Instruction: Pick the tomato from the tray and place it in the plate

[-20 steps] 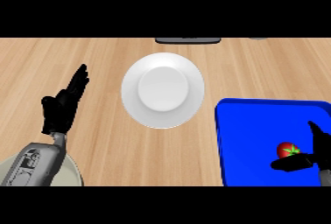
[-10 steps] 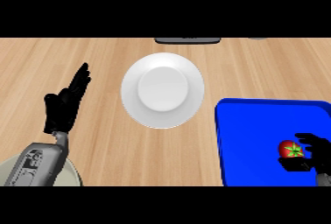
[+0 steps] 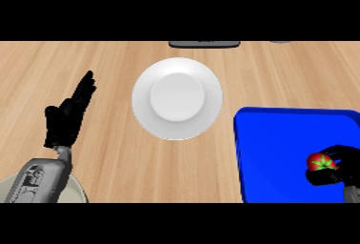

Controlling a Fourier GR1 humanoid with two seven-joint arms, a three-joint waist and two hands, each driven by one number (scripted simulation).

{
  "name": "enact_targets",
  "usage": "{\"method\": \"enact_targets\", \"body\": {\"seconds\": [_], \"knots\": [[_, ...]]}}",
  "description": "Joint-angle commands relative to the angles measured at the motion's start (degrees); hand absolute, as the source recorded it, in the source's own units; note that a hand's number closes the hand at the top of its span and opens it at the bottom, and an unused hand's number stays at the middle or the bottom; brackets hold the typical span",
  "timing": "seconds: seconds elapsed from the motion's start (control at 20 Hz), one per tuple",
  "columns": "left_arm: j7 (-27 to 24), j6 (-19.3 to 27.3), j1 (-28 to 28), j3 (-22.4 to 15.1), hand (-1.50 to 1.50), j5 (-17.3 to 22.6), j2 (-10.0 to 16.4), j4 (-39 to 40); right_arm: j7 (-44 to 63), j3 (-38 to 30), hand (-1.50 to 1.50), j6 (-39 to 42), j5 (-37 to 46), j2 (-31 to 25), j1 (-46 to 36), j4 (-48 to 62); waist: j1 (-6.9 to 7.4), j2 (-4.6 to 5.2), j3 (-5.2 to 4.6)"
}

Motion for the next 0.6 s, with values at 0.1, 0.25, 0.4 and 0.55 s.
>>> {"method": "enact_targets", "body": {"seconds": [0.1, 0.25, 0.4, 0.55], "knots": [[0.4, -2.2, 0.8, 0.8, 0.0, 1.1, 0.4, -1.4, -6.8, 1.5, 1.5, 0.0, 3.7, -1.3, -4.5, 0.2, 0.32, 0.18, -0.21], [0.7, -1.7, -0.3, -2.3, 0.0, 0.0, -1.4, -1.9, -22.6, 6.3, 1.5, 7.3, 0.3, -7.2, -11.7, 2.2, 4.61, 1.02, 0.05], [1.2, -1.7, -3.0, -2.9, 0.0, -0.2, -1.7, -1.7, -34.3, 9.9, 1.5, 10.5, 0.0, -10.3, -17.0, 1.4, 6.58, 1.69, 0.2], [1.8, -1.3, -3.0, -3.6, 0.0, 0.0, -3.0, -1.4, -46.3, 7.5, 1.5, 5.9, -2.1, -10.0, -22.8, 3.2, 5.61, 1.55, 0.28]]}}
